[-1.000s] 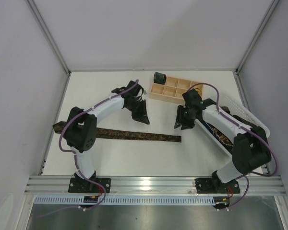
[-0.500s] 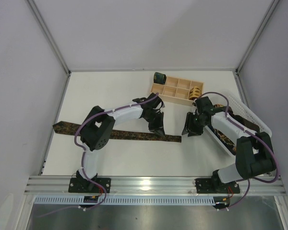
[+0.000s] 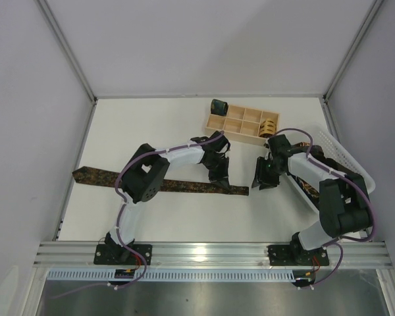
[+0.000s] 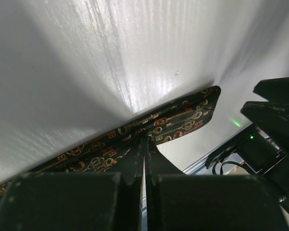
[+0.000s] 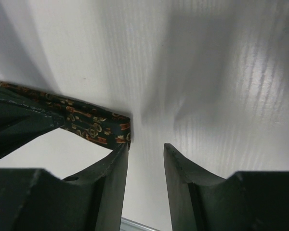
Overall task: Roll the ties
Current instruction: Roll the tie
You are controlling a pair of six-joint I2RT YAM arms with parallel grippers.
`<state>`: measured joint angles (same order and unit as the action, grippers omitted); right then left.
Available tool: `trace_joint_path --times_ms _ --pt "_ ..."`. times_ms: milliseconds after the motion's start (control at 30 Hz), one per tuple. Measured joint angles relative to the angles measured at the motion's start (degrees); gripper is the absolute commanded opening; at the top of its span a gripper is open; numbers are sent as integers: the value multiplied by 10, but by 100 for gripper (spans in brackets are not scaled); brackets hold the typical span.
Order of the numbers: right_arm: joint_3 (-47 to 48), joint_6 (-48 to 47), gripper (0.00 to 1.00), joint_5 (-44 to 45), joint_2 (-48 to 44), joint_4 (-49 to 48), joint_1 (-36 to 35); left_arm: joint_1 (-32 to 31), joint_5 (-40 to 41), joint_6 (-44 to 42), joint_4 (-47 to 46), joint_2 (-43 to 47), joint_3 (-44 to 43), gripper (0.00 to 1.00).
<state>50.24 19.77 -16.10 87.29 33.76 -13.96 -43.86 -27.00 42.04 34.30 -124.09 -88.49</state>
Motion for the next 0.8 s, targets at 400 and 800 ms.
trace_joint_path --times_ms 400,800 --pt "0 -1 46 20 -14 10 4 0 0 -1 6 -4 0 0" --pt "-6 1 45 -3 5 -12 -40 2 -5 -6 8 -7 -1 0"
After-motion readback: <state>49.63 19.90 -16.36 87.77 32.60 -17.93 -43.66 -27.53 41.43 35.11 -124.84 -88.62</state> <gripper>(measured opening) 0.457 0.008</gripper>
